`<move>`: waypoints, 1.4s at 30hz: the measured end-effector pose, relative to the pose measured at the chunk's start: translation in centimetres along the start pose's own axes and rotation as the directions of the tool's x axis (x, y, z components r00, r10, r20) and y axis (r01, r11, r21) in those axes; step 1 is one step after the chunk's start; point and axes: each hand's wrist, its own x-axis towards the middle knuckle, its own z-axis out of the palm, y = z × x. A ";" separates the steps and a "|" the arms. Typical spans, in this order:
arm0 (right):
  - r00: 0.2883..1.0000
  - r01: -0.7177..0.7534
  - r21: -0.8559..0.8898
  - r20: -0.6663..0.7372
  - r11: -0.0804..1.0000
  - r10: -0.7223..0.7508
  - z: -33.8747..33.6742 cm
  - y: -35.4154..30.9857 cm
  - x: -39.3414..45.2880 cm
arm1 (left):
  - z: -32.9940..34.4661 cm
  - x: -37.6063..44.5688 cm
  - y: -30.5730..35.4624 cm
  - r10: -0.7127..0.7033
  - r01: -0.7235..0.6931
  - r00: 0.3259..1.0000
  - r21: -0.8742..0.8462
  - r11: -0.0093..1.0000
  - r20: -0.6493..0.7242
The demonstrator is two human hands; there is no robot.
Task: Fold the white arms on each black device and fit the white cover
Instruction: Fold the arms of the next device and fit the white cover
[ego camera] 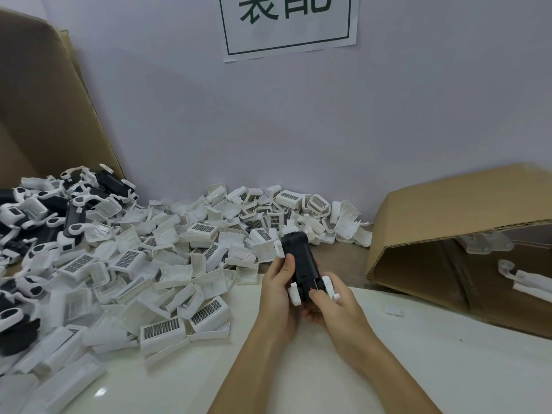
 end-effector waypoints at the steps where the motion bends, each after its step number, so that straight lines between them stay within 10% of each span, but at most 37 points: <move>1: 1.000 -0.006 0.022 0.004 1.000 0.006 0.0 0.0 0.0 | 0.0 0.0 0.0 0.000 0.000 1.000 0.001 1.000 -0.002; 42: 0.999 -0.020 0.076 0.035 0.997 0.017 -0.4 0.5 0.3 | 0.0 0.2 -0.1 0.002 -0.002 1.000 0.027 1.000 -0.016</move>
